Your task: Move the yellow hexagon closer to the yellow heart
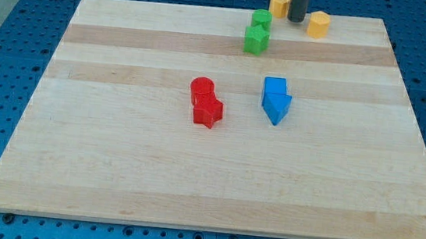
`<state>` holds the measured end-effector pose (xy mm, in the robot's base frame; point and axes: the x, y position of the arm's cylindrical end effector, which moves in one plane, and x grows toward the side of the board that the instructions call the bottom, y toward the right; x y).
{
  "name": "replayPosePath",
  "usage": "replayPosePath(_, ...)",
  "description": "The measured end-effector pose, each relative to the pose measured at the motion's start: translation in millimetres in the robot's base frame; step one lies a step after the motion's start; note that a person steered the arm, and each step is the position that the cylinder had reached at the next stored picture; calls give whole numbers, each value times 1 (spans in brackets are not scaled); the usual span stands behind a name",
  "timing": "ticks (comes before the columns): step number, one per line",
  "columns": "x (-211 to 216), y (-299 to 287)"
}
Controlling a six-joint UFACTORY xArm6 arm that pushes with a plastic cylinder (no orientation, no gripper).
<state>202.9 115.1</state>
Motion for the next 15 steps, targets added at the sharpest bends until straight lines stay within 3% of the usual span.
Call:
replayPosePath(3,50,-66)
replayPosePath(7,55,-33)
replayPosePath(10,65,49)
replayPosePath(11,65,89)
replayPosePath(12,53,87)
replayPosePath(15,15,36)
